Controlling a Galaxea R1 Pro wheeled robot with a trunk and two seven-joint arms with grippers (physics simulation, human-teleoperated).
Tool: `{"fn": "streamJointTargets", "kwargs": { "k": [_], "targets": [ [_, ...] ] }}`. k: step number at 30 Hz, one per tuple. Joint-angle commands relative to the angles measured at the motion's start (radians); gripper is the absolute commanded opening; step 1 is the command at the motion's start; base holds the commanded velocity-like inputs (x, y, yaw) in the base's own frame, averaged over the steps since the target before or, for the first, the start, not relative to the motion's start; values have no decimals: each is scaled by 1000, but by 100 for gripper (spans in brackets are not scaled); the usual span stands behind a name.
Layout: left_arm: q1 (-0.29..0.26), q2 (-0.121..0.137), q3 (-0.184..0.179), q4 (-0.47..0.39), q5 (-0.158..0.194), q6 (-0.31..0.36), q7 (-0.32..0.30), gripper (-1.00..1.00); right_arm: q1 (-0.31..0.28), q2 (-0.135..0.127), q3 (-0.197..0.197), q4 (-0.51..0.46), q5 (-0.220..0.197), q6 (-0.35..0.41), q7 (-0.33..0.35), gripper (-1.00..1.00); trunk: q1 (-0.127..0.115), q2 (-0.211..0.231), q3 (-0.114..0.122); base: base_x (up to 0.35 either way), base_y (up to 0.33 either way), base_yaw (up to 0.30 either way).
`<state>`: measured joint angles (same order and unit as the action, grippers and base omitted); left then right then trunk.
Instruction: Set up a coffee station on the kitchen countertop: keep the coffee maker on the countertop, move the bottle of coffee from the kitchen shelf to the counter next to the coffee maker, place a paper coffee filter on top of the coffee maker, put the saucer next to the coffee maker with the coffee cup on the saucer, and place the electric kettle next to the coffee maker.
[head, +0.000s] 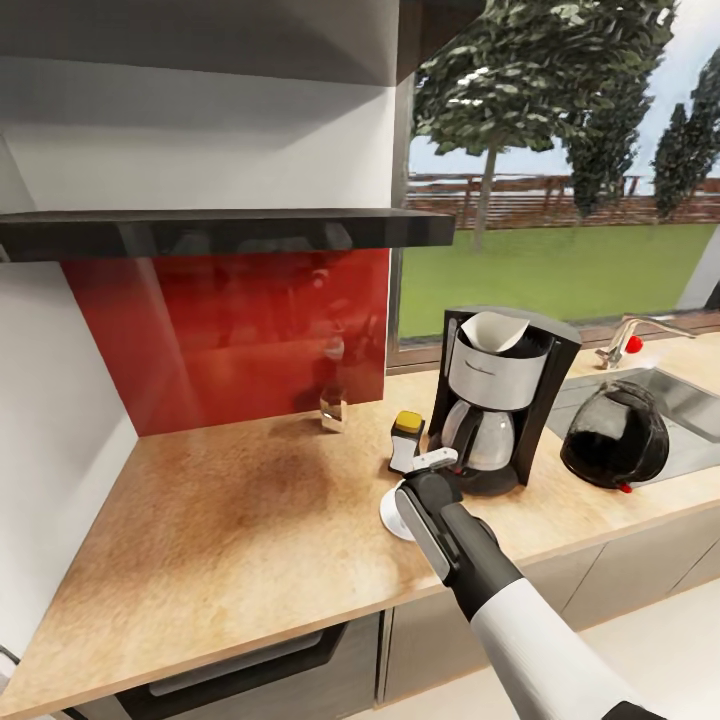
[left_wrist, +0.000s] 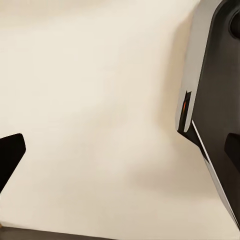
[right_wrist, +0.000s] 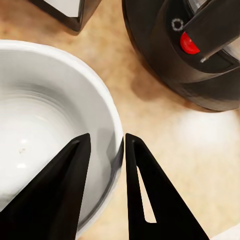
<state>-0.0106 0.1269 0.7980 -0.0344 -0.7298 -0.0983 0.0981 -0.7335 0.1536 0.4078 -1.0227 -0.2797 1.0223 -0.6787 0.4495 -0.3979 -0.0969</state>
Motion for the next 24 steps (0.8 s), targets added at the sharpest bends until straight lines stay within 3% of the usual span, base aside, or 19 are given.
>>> {"fn": "streamJointTargets", "kwargs": {
  "k": [1, 2, 24],
  "targets": [
    [-1, 0, 7, 2, -11, -4, 5, 100, -1, 0, 2, 0, -10, 2, -9, -100, 1, -2, -2, 0, 0, 0],
    [-1, 0, 7, 2, -11, -4, 5, 100, -1, 0, 2, 0, -10, 2, -9, 100, 1, -2, -2, 0, 0, 0],
    [0, 0, 7, 2, -11, -4, 5, 100, -1, 0, 3, 0, -10, 2, -9, 100, 1, -2, -2, 0, 0, 0]
  ]
}}
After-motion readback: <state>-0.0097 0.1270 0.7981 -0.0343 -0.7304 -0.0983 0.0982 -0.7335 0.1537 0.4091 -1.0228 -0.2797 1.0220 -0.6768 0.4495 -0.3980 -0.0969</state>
